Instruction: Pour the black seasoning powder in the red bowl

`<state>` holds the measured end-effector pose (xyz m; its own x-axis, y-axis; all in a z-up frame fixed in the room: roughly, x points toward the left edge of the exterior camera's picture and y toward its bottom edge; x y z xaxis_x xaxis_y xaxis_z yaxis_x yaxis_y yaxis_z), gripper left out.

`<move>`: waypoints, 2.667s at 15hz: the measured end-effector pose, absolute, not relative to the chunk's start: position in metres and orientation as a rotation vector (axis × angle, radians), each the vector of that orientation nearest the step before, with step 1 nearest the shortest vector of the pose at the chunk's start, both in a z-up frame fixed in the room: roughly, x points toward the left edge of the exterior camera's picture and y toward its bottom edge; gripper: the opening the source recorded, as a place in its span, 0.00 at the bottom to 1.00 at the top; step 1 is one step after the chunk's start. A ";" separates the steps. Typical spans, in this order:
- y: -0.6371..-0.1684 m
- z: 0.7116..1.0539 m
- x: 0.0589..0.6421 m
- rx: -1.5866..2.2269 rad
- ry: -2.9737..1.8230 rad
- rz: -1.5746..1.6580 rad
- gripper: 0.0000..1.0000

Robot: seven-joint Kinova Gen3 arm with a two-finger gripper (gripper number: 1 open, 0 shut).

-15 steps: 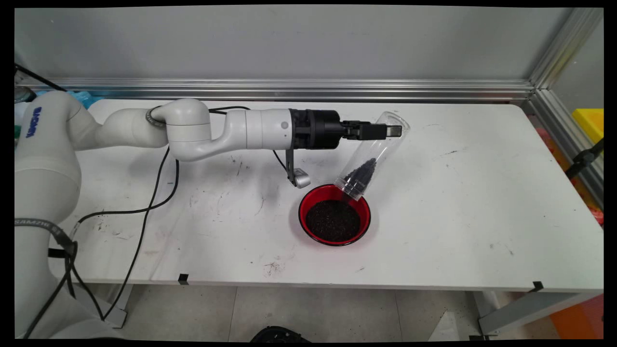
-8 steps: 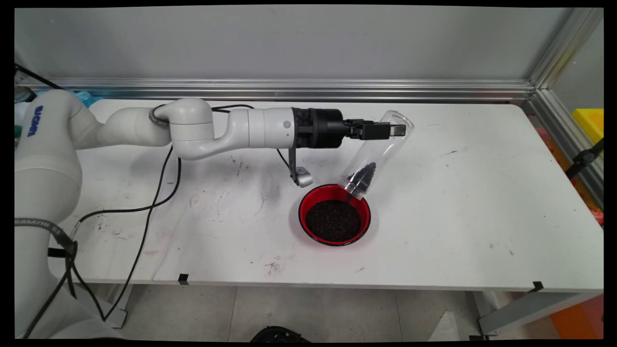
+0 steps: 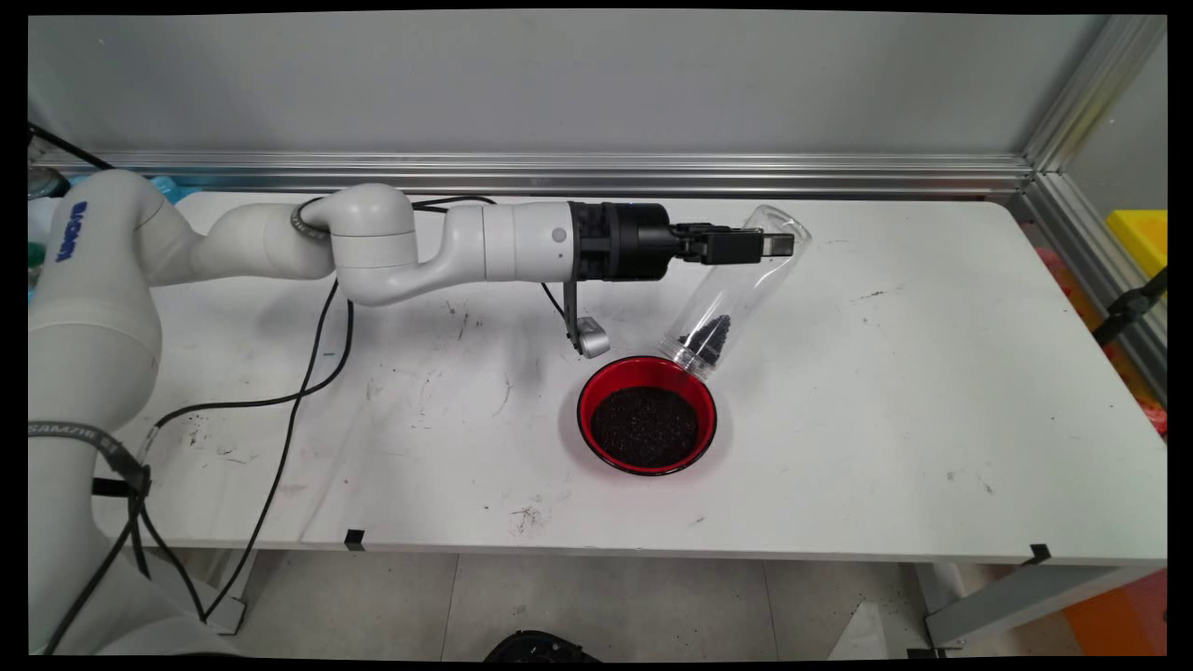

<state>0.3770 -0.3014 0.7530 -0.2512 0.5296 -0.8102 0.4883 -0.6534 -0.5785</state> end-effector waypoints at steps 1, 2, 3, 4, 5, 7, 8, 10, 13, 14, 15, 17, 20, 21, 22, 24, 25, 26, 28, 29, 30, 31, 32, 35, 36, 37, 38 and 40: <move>-0.301 0.754 0.377 -1.903 -1.292 2.094 0.00; -0.300 0.755 0.377 -1.903 -1.289 2.094 0.00; -0.300 0.755 0.377 -1.903 -1.289 2.094 0.00; -0.299 0.756 0.377 -1.903 -1.290 2.092 0.00; -0.298 0.757 0.378 -1.903 -1.292 2.090 0.00; -0.296 0.758 0.379 -1.903 -1.297 2.087 0.00; -0.295 0.759 0.379 -1.901 -1.302 2.085 0.00; -0.293 0.760 0.381 -1.896 -1.320 2.074 0.00; -0.289 0.759 0.385 -1.886 -1.354 2.044 0.00; -0.288 0.759 0.386 -1.883 -1.365 2.034 0.00; -0.287 0.759 0.388 -1.879 -1.377 2.023 0.00; -0.284 0.760 0.391 -1.870 -1.399 2.006 0.00; -0.282 0.764 0.396 -1.851 -1.439 1.986 0.00; -0.282 0.765 0.398 -1.839 -1.459 1.980 0.00; -0.282 0.766 0.400 -1.826 -1.480 1.973 0.00; -0.282 0.768 0.403 -1.793 -1.524 1.957 0.00; -0.282 0.770 0.405 -1.770 -1.551 1.944 0.00; -0.282 0.771 0.406 -1.743 -1.582 1.929 0.00; -0.282 0.773 0.410 -1.683 -1.646 1.895 0.00; -0.282 0.775 0.411 -1.651 -1.678 1.877 0.00; -0.282 0.777 0.413 -1.620 -1.707 1.860 0.00; -0.282 0.779 0.413 -1.595 -1.731 1.843 0.00; -0.283 0.781 0.415 -1.566 -1.757 1.823 0.00; -0.284 0.788 0.418 -1.484 -1.828 1.765 0.00; -0.284 0.789 0.419 -1.464 -1.847 1.750 0.00; -0.285 0.791 0.421 -1.429 -1.878 1.724 0.00; -0.286 0.793 0.422 -1.396 -1.909 1.699 0.00; -0.288 0.796 0.427 -1.319 -1.977 1.638 0.00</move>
<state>0.4270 -0.2879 0.7961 -0.5564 0.7594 -0.3372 0.4727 -0.0445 -0.8801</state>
